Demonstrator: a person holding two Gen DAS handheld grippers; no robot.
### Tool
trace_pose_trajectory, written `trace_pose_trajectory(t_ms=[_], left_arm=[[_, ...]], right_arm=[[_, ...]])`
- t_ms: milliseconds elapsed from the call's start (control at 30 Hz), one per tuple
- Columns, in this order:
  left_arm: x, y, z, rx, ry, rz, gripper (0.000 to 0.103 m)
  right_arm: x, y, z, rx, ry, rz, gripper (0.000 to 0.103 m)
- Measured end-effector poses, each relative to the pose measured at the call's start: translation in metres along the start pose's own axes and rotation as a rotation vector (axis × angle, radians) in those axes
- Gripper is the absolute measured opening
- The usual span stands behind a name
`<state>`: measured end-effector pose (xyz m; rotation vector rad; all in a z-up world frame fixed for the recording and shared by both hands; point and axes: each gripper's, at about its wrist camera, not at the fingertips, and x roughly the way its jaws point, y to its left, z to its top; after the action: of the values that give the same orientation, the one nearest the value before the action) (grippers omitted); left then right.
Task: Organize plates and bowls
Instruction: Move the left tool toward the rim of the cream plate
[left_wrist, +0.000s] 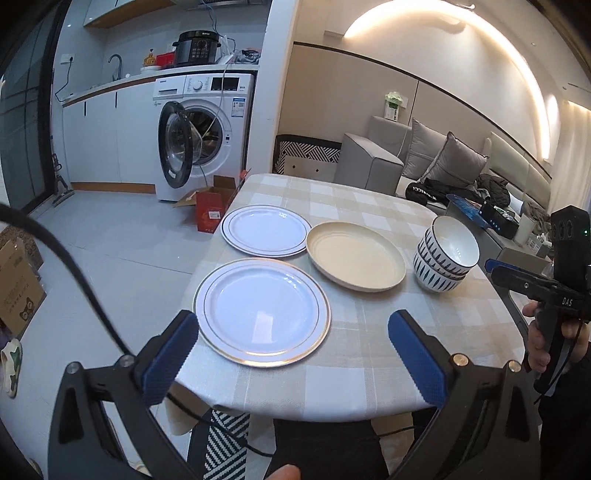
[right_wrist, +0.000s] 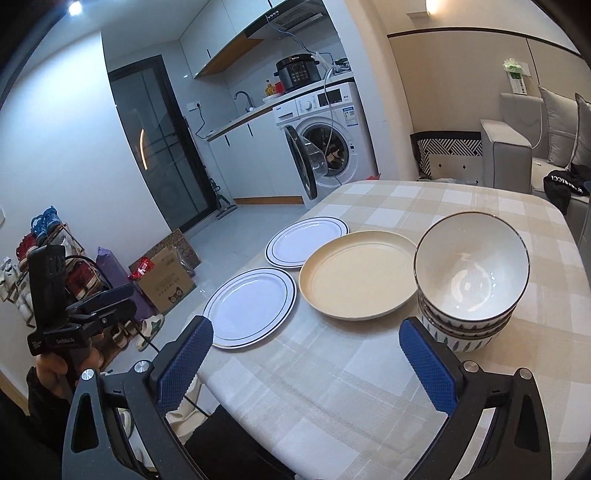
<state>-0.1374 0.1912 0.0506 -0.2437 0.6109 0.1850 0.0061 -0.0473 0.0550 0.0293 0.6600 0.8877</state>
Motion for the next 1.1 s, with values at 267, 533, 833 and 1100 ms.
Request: trace_pose_trajectory(t_ms=[267, 533, 833, 1100], left_arm=[[0.015, 0.015, -0.008, -0.024, 0.009, 0.027, 0.103], [0.034, 0.020, 0.001, -0.001, 0.013, 0.013, 0.103], [0.067, 0.029, 0.002, 0.020, 0.052, 0.006, 0.103], [0.084, 0.042, 0.008, -0.009, 0.060, -0.005, 0.103]], right_arm=[[0.028, 0.013, -0.010, 0.023, 0.027, -0.017, 0.103], [0.044, 0.014, -0.010, 0.074, 0.036, -0.034, 0.103], [0.079, 0.007, -0.015, 0.114, 0.086, -0.079, 0.103], [0.111, -0.002, -0.007, 0.155, 0.110, -0.096, 0.103]])
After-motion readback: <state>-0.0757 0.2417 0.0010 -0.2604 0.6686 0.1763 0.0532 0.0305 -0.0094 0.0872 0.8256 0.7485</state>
